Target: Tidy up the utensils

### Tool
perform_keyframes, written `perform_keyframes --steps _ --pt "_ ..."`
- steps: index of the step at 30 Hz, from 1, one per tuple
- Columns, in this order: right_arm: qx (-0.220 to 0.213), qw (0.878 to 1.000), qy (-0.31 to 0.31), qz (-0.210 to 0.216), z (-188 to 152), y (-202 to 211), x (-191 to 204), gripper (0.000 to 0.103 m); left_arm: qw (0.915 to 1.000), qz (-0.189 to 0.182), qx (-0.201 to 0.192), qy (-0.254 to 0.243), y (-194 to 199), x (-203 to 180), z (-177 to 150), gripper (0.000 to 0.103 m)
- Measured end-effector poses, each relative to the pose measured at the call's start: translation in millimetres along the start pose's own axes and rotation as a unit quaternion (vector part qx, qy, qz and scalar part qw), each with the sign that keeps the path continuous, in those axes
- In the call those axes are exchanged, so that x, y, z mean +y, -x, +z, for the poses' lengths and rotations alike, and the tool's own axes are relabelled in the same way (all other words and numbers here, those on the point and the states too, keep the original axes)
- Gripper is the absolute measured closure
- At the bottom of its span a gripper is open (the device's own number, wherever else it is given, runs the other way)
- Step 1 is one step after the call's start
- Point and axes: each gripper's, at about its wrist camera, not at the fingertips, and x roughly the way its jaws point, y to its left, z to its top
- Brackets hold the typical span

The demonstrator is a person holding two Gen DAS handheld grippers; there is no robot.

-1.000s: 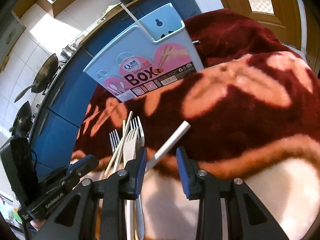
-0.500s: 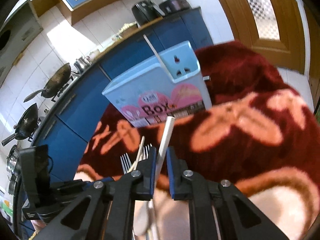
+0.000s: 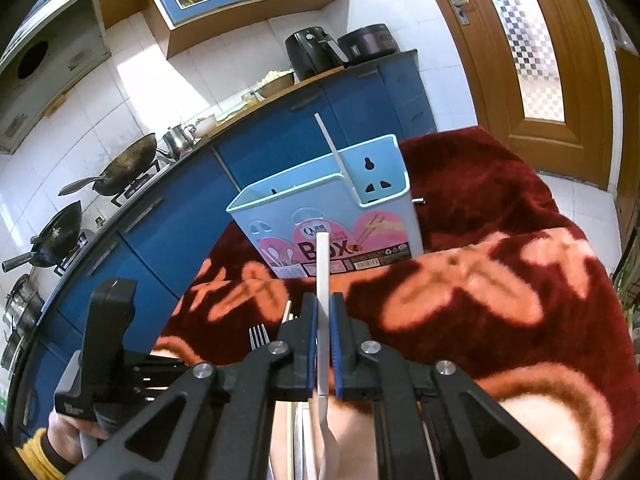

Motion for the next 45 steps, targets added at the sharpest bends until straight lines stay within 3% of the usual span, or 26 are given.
perform_keyframes --steps 7,13,18,21,37,45 --pt "-0.035 0.999 0.026 -0.004 1.5 14.0 6.9 0.095 0.9992 -0.013 -0.027 0.027 10.9 18.1 -8.2 0.099" --pt "-0.085 0.994 0.059 -0.019 7.3 26.8 19.9 0.095 0.9904 -0.017 -0.12 0.067 44.9 35.9 -14.9 0.099" --pt "-0.122 0.989 0.079 -0.034 17.1 32.6 28.0 0.095 0.9717 -0.024 -0.221 0.081 72.4 42.8 -6.3 0.099" --pt "-0.133 0.987 0.084 -0.037 27.0 30.2 28.6 0.095 0.9614 -0.025 -0.26 0.087 81.4 42.9 7.7 0.099" --pt "-0.183 0.974 0.118 -0.068 104.5 0.7 27.2 0.095 0.9181 -0.013 -0.386 0.088 120.8 35.6 104.6 0.099" --pt "-0.215 0.964 0.127 -0.091 134.9 -22.2 20.7 0.095 0.875 0.049 -0.474 0.084 124.9 35.1 138.7 0.099"
